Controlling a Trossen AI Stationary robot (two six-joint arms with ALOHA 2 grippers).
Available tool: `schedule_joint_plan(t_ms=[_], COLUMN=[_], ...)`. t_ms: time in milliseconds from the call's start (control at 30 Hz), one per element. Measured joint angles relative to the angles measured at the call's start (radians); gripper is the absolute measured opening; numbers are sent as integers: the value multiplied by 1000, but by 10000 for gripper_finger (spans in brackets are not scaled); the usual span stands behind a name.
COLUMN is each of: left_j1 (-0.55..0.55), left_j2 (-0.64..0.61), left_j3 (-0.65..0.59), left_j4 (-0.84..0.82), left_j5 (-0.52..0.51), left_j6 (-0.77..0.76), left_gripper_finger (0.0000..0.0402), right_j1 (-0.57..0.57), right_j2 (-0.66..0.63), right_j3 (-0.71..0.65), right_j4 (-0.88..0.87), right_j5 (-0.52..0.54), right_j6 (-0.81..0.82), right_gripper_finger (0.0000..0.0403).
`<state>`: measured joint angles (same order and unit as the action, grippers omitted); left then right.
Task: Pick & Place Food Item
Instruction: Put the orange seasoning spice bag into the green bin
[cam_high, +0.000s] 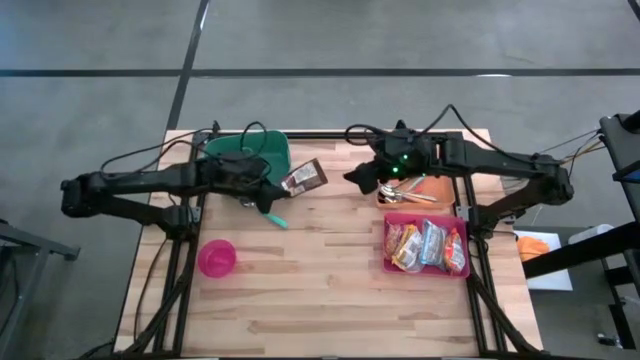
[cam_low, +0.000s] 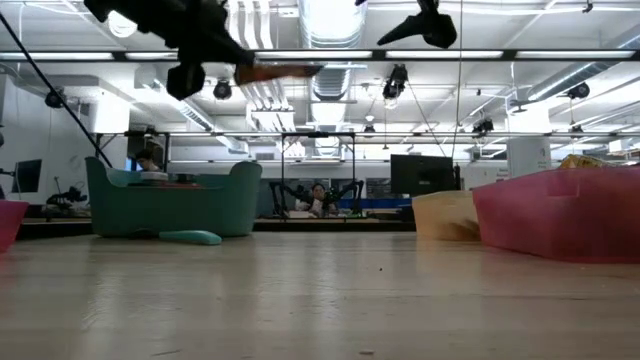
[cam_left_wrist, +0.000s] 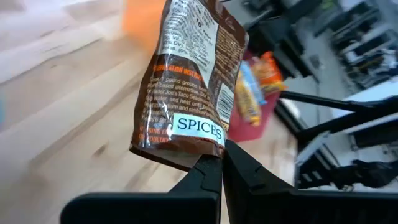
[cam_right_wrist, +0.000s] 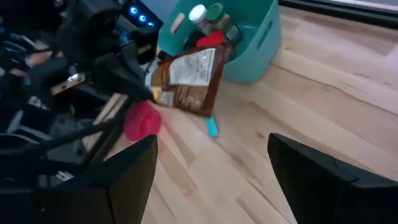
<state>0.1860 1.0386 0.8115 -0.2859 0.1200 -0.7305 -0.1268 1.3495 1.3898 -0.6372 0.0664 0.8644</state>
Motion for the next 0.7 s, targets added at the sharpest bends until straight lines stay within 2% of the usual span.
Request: schedule_joint_plan(t_ms=[200, 300, 500, 700], left_j1=[-22, -30, -32, -32], left_j2=[1, -3, -7, -7], left_j3=[32, 43, 41, 41], left_j4=[64, 97, 293, 450], left_j5=[-12, -70, -201, -296], left_j6=[10, 12, -65, -131], left_gripper_finger=[0, 0, 0, 0], right_j1=[-6, 1, 57, 84], right_j2=[25, 32, 26, 42], right_j3=[2, 1, 4, 7], right_j4=[19, 57, 326, 514], right_j5=[1, 19, 220, 358], right_j6=[71, 113, 111, -9], right_gripper_finger=[299, 299, 299, 299])
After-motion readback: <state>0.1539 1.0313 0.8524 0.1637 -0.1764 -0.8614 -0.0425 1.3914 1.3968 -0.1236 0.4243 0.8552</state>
